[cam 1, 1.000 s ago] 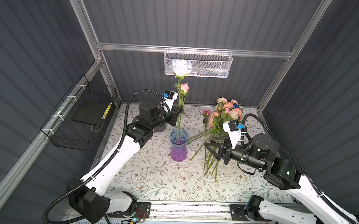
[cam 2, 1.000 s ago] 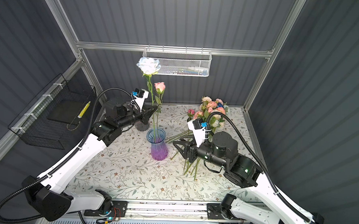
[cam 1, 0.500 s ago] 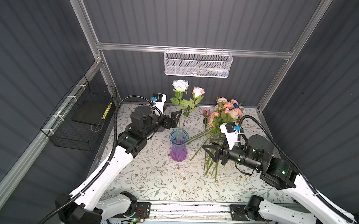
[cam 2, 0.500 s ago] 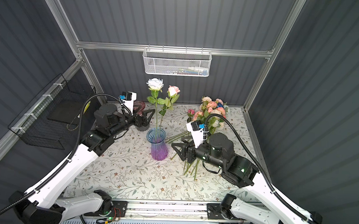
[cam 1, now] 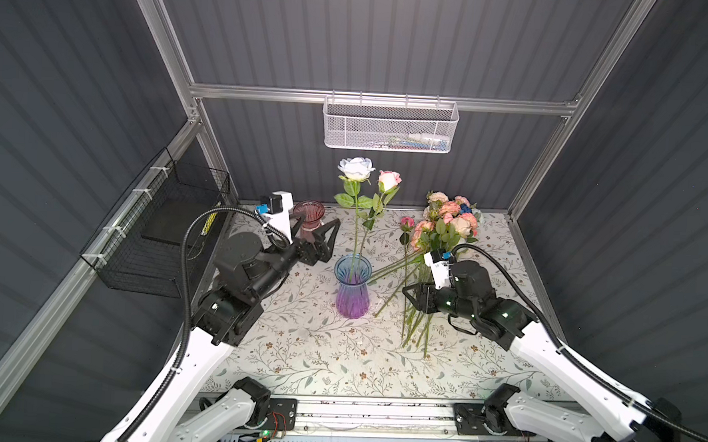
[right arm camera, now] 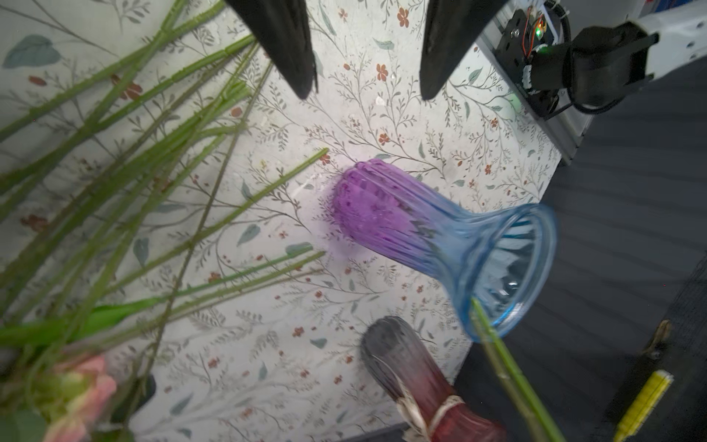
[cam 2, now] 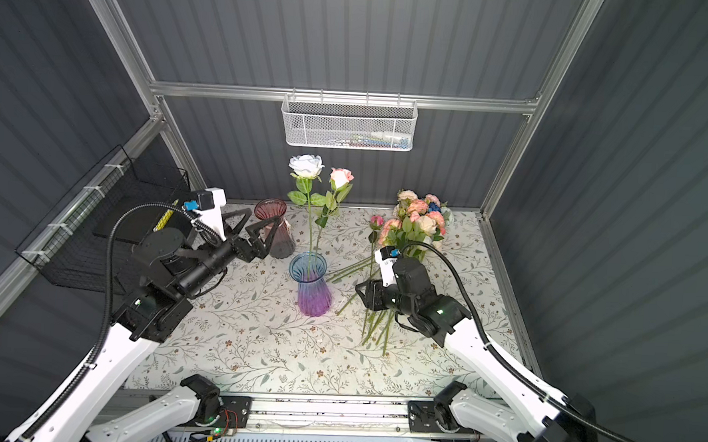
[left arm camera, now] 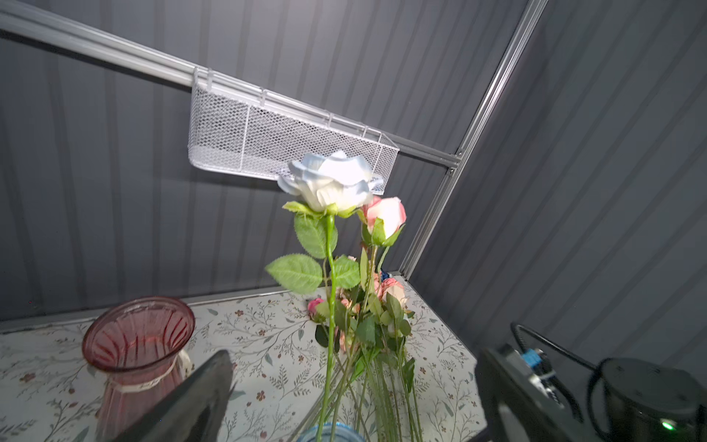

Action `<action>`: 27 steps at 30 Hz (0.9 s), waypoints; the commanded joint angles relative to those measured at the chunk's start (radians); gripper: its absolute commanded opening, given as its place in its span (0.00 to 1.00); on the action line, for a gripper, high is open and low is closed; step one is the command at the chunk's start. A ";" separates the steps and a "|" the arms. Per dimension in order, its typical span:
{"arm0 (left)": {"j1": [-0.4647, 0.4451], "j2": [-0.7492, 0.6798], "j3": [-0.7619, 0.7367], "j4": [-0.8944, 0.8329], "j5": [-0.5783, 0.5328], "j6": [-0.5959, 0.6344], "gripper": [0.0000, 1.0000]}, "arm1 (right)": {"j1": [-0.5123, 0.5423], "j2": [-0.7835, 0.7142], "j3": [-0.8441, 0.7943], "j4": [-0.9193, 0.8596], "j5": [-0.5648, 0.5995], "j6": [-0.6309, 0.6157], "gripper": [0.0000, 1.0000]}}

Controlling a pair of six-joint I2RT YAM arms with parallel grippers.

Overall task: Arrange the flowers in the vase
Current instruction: 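Hold the roses in the vase with left gripper while right grasps a pink rose stem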

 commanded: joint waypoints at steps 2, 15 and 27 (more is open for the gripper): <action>0.003 -0.075 -0.082 -0.051 -0.032 -0.056 1.00 | -0.068 0.154 -0.006 0.071 -0.055 0.039 0.44; 0.003 -0.188 -0.185 -0.190 -0.050 -0.115 1.00 | -0.153 0.604 0.154 0.043 -0.001 0.018 0.30; 0.003 -0.164 -0.185 -0.184 -0.043 -0.112 1.00 | -0.153 0.732 0.203 0.042 0.003 -0.015 0.21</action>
